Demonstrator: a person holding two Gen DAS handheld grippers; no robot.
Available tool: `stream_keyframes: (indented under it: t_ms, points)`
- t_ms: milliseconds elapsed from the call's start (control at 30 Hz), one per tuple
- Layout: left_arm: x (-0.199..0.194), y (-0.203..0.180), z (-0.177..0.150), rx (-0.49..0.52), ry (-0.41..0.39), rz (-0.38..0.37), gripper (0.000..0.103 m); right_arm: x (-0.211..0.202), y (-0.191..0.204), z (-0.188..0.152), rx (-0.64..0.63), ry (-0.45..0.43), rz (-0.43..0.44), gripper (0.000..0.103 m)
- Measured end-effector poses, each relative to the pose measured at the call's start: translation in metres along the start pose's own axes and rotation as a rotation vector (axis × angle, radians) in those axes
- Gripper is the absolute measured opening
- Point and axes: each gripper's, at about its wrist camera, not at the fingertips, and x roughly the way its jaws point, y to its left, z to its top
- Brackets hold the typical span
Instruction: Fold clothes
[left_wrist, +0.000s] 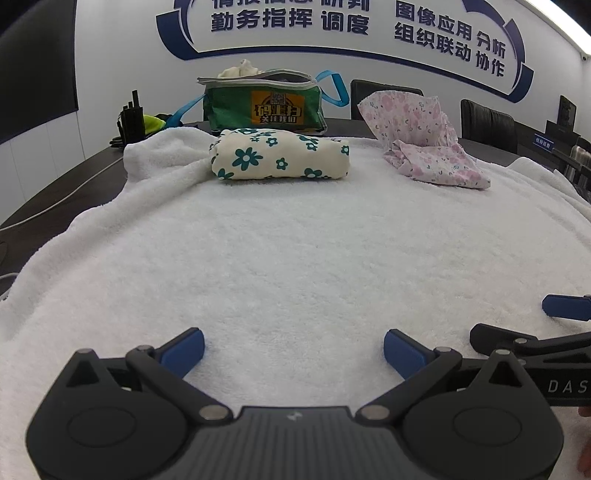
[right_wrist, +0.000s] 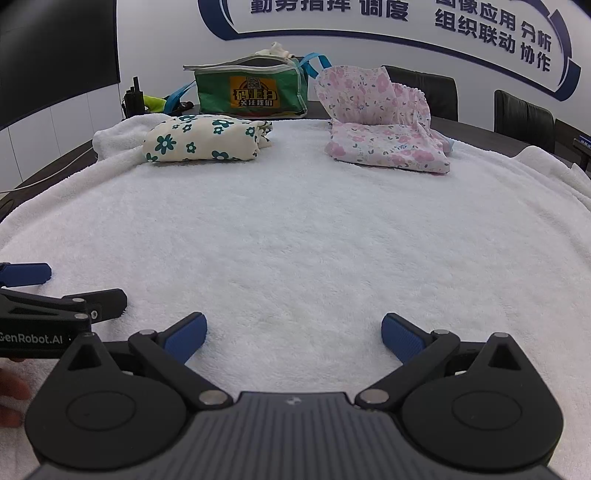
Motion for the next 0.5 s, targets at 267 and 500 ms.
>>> stream_keyframes:
  t_ms: [267,500]
  points:
    - [0.0,0.001,0.0,0.0,0.0,-0.001,0.103,0.02,-0.004,0.022,-0.001,0.004,0.002,0.102]
    - [-0.001,0.001,0.0,0.0,0.0,-0.001,0.103,0.025,-0.004,0.027,-0.001,0.007,0.002,0.102]
